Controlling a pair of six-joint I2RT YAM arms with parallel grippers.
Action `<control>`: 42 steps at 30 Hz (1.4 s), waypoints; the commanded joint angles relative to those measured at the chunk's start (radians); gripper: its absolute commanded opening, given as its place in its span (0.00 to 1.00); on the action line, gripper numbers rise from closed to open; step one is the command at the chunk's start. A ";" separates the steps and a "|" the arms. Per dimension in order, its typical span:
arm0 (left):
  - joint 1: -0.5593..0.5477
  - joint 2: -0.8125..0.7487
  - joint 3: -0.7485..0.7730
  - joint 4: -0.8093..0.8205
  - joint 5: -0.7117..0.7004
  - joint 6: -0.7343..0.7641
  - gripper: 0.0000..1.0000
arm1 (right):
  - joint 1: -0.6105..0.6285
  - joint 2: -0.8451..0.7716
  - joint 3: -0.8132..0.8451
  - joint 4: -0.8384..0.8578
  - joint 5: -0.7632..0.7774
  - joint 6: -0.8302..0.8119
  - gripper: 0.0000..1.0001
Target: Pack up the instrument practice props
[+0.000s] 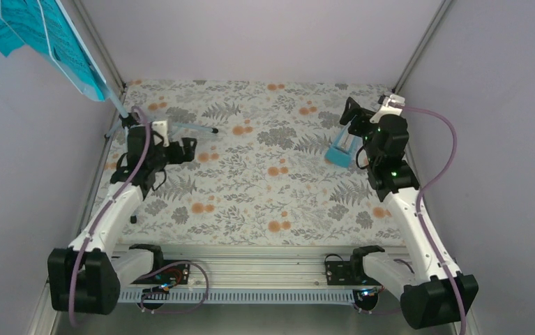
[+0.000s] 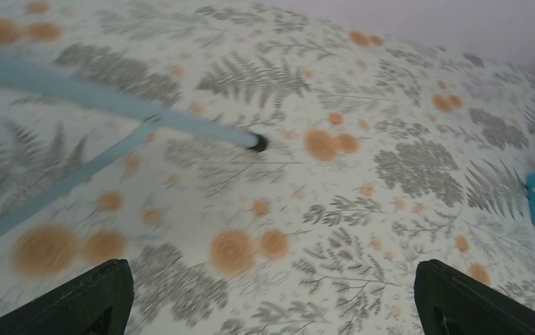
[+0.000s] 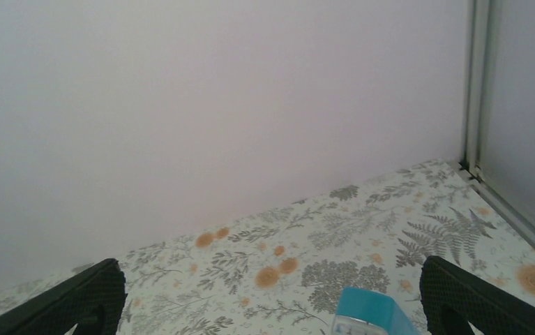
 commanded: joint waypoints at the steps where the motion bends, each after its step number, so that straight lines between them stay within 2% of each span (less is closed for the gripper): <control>1: 0.134 -0.140 -0.015 -0.021 0.113 -0.078 1.00 | -0.006 -0.050 -0.008 -0.008 -0.082 -0.050 0.99; 4: 0.275 -0.210 0.012 -0.057 0.090 -0.049 1.00 | -0.005 -0.083 -0.033 -0.001 -0.112 -0.051 1.00; 7: 0.457 -0.262 0.009 -0.024 0.170 -0.031 1.00 | -0.005 -0.116 -0.065 0.023 -0.162 -0.052 1.00; 9: 0.581 -0.273 0.010 0.030 0.264 -0.021 0.94 | -0.005 -0.130 -0.085 0.040 -0.206 -0.065 0.99; 12: 0.648 -0.262 0.006 0.155 0.330 -0.040 0.86 | -0.005 -0.156 -0.125 0.072 -0.245 -0.059 1.00; 15: 0.655 -0.223 -0.042 0.431 0.413 -0.065 0.86 | -0.005 -0.178 -0.177 0.119 -0.294 -0.044 1.00; 17: 0.657 -0.157 -0.023 0.518 0.472 -0.052 0.85 | -0.004 -0.186 -0.190 0.125 -0.321 -0.045 1.00; 20: 0.658 -0.047 0.072 0.513 0.505 0.017 0.79 | -0.006 -0.195 -0.205 0.122 -0.355 -0.042 1.00; 23: 0.664 0.024 0.123 0.543 0.474 0.039 0.71 | -0.005 -0.206 -0.228 0.135 -0.393 -0.032 1.00; 30: 0.667 0.170 0.218 0.608 0.487 0.065 0.67 | -0.005 -0.201 -0.247 0.168 -0.455 -0.020 1.00; 37: 0.669 0.270 0.269 0.642 0.484 0.091 0.57 | -0.005 -0.202 -0.247 0.172 -0.456 -0.025 1.00; 42: 0.670 0.312 0.249 0.690 0.489 0.080 0.51 | -0.004 -0.196 -0.256 0.183 -0.465 -0.020 1.00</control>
